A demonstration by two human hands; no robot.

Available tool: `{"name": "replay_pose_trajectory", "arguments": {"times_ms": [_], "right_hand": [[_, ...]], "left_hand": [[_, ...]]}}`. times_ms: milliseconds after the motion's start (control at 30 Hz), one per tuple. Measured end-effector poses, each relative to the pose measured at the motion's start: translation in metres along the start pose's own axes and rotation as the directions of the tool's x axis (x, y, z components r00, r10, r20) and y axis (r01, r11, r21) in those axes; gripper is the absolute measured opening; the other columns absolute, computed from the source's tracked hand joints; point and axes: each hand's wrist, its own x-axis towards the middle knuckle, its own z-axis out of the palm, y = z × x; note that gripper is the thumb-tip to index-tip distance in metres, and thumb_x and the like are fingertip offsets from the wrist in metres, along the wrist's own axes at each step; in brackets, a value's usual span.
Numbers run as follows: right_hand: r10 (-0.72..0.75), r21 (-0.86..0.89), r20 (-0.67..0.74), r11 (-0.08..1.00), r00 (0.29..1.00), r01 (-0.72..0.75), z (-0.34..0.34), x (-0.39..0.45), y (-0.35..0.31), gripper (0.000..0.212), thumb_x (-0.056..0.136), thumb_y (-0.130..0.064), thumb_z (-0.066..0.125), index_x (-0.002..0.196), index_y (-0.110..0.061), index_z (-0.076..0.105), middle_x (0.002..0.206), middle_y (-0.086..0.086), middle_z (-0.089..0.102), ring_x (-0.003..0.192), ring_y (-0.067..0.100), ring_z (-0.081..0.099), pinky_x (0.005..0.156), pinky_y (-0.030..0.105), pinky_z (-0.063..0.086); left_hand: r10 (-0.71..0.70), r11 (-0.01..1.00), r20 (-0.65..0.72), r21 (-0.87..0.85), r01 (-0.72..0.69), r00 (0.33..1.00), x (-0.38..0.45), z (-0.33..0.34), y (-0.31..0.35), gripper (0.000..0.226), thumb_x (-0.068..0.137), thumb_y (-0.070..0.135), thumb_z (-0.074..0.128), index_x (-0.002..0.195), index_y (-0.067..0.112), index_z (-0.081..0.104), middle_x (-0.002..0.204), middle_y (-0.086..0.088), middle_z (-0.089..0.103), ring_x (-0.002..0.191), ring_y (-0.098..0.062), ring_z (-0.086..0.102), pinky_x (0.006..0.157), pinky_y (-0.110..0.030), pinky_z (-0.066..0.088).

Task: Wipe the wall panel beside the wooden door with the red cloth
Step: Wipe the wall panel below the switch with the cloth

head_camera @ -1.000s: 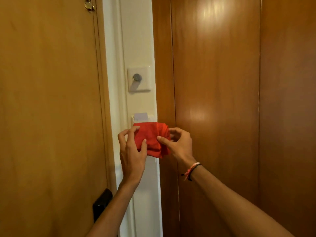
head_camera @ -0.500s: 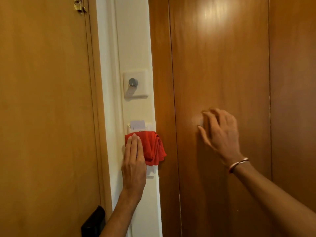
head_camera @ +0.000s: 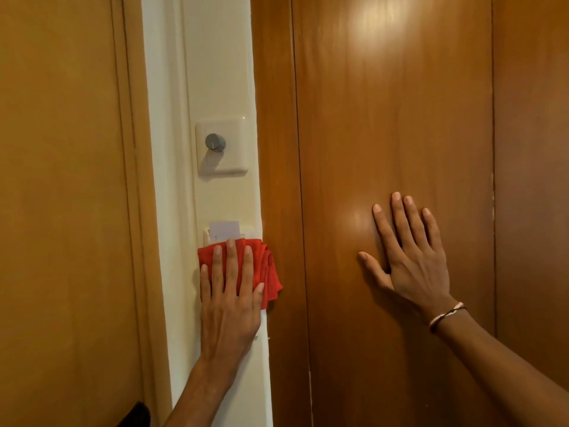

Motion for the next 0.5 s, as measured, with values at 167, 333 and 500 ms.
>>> {"name": "replay_pose_trajectory", "arguments": {"times_ms": [167, 333, 500], "right_hand": [[-0.003, -0.023, -0.011, 1.0, 1.0, 0.003, 0.003, -0.001, 0.0, 0.089, 0.098, -0.072, 0.031, 0.166, -0.017, 0.017, 0.175, 0.016, 0.011, 0.163, 0.033, 0.011, 0.133, 0.05, 0.012], [0.01, -0.038, -0.005, 0.999, 1.0, -0.011, 0.004, -0.001, -0.003, 0.089, 0.098, -0.073, 0.029, 0.166, -0.018, 0.015, 0.175, 0.016, 0.011, 0.163, 0.033, 0.011, 0.133, 0.05, 0.011], [0.014, -0.027, -0.027, 1.0, 1.0, -0.015, 0.006, -0.002, -0.004, 0.089, 0.098, -0.073, 0.03, 0.166, -0.018, 0.016, 0.175, 0.016, 0.011, 0.163, 0.032, 0.01, 0.133, 0.05, 0.011]], "left_hand": [[-0.017, 1.0, 0.001, -0.014, 0.017, 1.0, -0.007, 0.006, 0.006, 0.067, 0.103, 0.048, 0.028, 0.157, 0.009, 0.019, 0.163, -0.023, 0.019, 0.151, -0.046, 0.014, 0.117, -0.066, 0.026], [-0.04, 0.997, -0.034, -0.068, 0.038, 0.999, -0.005, 0.004, 0.005, 0.076, 0.099, 0.053, 0.038, 0.158, 0.011, 0.014, 0.166, -0.02, 0.013, 0.154, -0.04, 0.005, 0.122, -0.062, 0.017], [0.026, 0.995, -0.079, -0.09, -0.033, 0.997, 0.015, 0.004, -0.01, 0.078, 0.097, 0.052, 0.044, 0.157, 0.011, 0.017, 0.165, -0.019, 0.017, 0.154, -0.039, 0.009, 0.121, -0.063, 0.021]]}}
